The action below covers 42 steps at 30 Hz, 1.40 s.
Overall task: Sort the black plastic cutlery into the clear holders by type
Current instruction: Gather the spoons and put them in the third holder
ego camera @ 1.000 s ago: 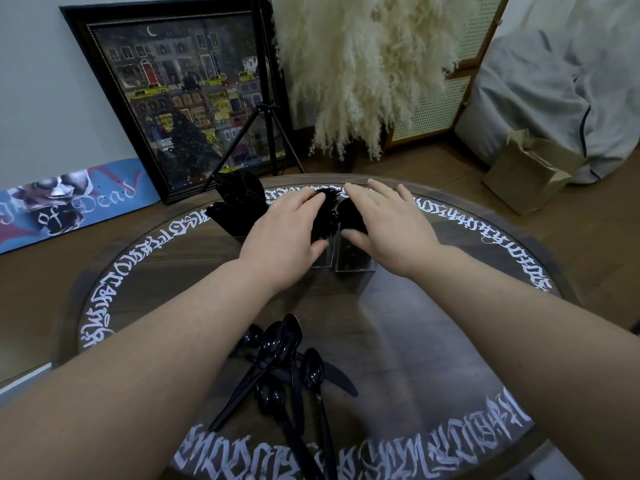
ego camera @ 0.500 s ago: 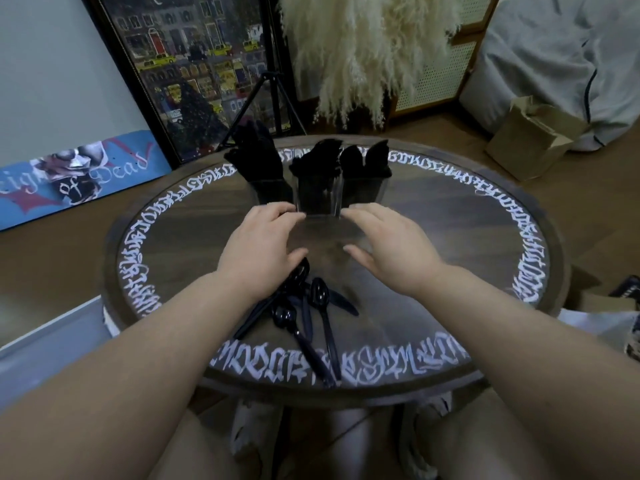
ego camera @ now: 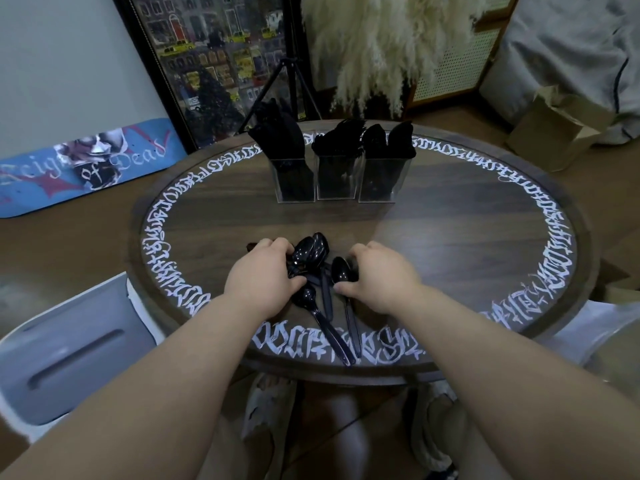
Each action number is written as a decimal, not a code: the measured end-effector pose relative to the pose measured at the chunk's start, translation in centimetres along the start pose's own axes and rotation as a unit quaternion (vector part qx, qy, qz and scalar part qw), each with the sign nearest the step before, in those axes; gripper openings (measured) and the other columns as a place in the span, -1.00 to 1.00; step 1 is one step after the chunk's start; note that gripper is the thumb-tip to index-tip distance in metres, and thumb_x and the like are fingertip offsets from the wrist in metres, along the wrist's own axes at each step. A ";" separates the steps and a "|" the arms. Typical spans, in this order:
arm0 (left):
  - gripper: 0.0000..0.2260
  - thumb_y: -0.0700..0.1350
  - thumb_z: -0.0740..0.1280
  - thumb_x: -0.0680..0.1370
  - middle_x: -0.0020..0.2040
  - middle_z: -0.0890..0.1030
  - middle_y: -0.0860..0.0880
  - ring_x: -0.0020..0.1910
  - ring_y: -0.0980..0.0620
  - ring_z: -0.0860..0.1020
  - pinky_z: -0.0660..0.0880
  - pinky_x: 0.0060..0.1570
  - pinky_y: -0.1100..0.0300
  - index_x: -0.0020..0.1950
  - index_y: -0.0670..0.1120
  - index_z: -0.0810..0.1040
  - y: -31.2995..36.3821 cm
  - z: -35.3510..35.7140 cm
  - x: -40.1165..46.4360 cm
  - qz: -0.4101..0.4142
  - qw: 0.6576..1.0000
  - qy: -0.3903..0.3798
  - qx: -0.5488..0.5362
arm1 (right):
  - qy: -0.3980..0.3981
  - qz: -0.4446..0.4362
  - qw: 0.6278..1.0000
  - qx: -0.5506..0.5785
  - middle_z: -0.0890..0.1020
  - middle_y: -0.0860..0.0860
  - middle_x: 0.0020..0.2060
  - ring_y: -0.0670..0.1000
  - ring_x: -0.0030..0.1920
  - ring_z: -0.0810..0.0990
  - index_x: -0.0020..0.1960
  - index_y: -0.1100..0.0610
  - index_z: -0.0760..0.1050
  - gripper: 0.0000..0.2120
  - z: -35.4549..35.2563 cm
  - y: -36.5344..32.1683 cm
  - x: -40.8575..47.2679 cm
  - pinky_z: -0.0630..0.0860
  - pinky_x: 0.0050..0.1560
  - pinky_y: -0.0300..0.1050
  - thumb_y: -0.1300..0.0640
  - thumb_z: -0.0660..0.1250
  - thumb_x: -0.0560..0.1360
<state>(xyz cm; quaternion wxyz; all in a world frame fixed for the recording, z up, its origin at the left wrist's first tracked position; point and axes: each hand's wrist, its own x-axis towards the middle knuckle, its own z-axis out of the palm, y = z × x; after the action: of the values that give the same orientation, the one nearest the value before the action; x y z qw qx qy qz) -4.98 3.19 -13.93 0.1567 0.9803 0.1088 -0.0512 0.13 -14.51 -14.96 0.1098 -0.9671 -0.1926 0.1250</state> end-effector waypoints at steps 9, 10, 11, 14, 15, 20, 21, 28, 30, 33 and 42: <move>-0.64 -0.04 0.42 0.49 0.02 0.56 0.04 -0.01 0.03 0.52 0.47 0.00 0.16 0.25 -0.05 0.45 0.1 0.4 1.7 0.003 0.998 -0.011 -0.057 | 0.018 0.060 0.997 0.053 0.62 0.08 -0.07 0.15 -0.01 0.57 0.03 0.12 0.50 -0.79 0.1 1.2 1.5 0.46 -0.12 -0.10 0.02 0.37 0.48; -0.64 -0.05 0.42 0.49 -0.02 0.56 0.06 -0.02 0.04 0.52 0.47 0.00 0.16 0.25 -0.05 0.46 0.1 0.5 1.8 0.005 0.998 -0.012 -0.063 | 0.019 0.063 0.996 0.055 0.62 0.09 -0.08 0.15 -0.02 0.57 0.02 0.12 0.50 -0.81 0.0 1.3 1.6 0.48 -0.11 -0.09 0.03 0.36 0.49; -0.65 -0.06 0.42 0.49 -0.05 0.55 0.07 -0.03 0.05 0.52 0.47 0.00 0.17 0.25 -0.05 0.46 0.2 0.5 1.9 0.008 0.998 -0.011 -0.069 | 0.021 0.066 0.996 0.058 0.62 0.09 -0.09 0.16 -0.03 0.57 0.00 0.12 0.51 -0.83 0.0 1.5 1.7 0.49 -0.11 -0.08 0.04 0.36 0.49; -0.65 -0.07 0.42 0.49 -0.11 0.53 0.10 -0.04 0.07 0.51 0.45 -0.02 0.20 0.24 -0.05 0.48 0.3 0.5 2.2 0.017 0.996 0.008 -0.083 | 0.029 0.074 0.995 0.057 0.61 0.08 -0.13 0.14 -0.09 0.56 -0.04 0.10 0.51 -0.89 -0.2 1.9 1.9 0.44 -0.18 -0.12 0.07 0.34 0.51; -0.65 -0.06 0.43 0.49 -0.10 0.52 0.10 -0.04 0.07 0.51 0.44 -0.02 0.20 0.24 -0.04 0.48 0.3 0.5 2.3 0.017 0.996 0.017 -0.087 | 0.031 0.078 0.995 0.055 0.59 0.06 -0.17 0.13 -0.10 0.55 -0.05 0.08 0.52 -0.91 -0.4 2.0 1.9 0.41 -0.19 -0.13 0.07 0.34 0.51; -0.74 0.04 0.40 0.50 -0.06 0.55 0.12 -0.09 0.11 0.52 0.47 -0.04 0.19 0.17 0.02 0.55 0.6 -0.4 2.3 0.030 0.991 0.067 -0.109 | 0.110 0.094 0.963 0.227 0.54 -0.05 -0.27 0.02 -0.18 0.54 -0.13 0.05 0.45 -0.90 -1.7 1.9 1.9 0.39 -0.18 -0.18 0.11 0.37 0.49; -0.76 0.05 0.37 0.52 -0.05 0.58 0.11 -0.08 0.12 0.53 0.47 -0.03 0.21 0.15 0.03 0.57 0.8 -0.6 2.2 0.039 0.988 0.072 -0.129 | 0.124 0.097 0.935 0.318 0.55 -0.05 -0.29 -0.02 -0.26 0.55 -0.14 0.07 0.44 -0.89 -2.0 1.6 1.8 0.43 -0.22 -0.17 0.15 0.37 0.50; -0.76 0.02 0.29 0.58 0.05 0.64 0.09 0.05 0.14 0.54 0.40 0.04 0.27 0.21 0.03 0.58 2.1 -0.6 1.3 0.125 0.980 -0.017 -0.155 | 0.091 0.071 0.774 0.623 0.56 0.10 -0.40 -0.05 -0.47 0.58 -0.12 0.18 0.44 -0.90 -2.5 -1.4 1.3 0.54 -0.42 -0.23 0.33 0.28 0.55; -0.79 -0.02 0.29 0.58 -0.01 0.62 0.10 0.00 0.14 0.53 0.38 -0.01 0.27 0.19 0.02 0.59 1.8 -0.7 1.4 0.117 0.980 -0.007 -0.161 | 0.088 0.065 0.764 0.636 0.56 0.10 -0.41 -0.04 -0.45 0.59 -0.13 0.20 0.45 -0.91 -2.6 -1.6 1.5 0.56 -0.39 -0.23 0.32 0.29 0.54; -0.84 -0.01 0.32 0.57 -0.06 0.59 0.12 -0.04 0.15 0.51 0.38 -0.03 0.27 0.12 0.04 0.59 1.3 -0.7 1.4 0.116 0.977 -0.017 -0.178 | 0.080 0.057 0.747 0.657 0.57 0.08 -0.43 -0.03 -0.42 0.60 -0.13 0.21 0.46 -0.92 -2.8 -1.5 1.7 0.57 -0.37 -0.23 0.32 0.31 0.53; -0.93 -0.09 0.20 0.62 -0.23 0.61 0.05 -0.24 0.22 0.57 0.38 -0.31 0.32 -0.02 0.01 0.46 0.4 -1.1 2.2 0.014 0.977 0.017 -0.213 | 0.157 0.135 0.917 0.341 0.57 0.01 0.07 0.04 0.07 0.58 0.32 0.10 0.43 -0.50 -1.8 1.2 4.4 0.48 0.03 -0.12 -0.01 0.43 0.44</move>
<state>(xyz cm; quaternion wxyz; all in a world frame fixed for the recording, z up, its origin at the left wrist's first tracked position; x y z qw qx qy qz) -2.73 3.63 -13.08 0.3605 0.9267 0.1057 -0.0079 5.01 -14.10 -14.49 0.4436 -0.8951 0.0142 0.0430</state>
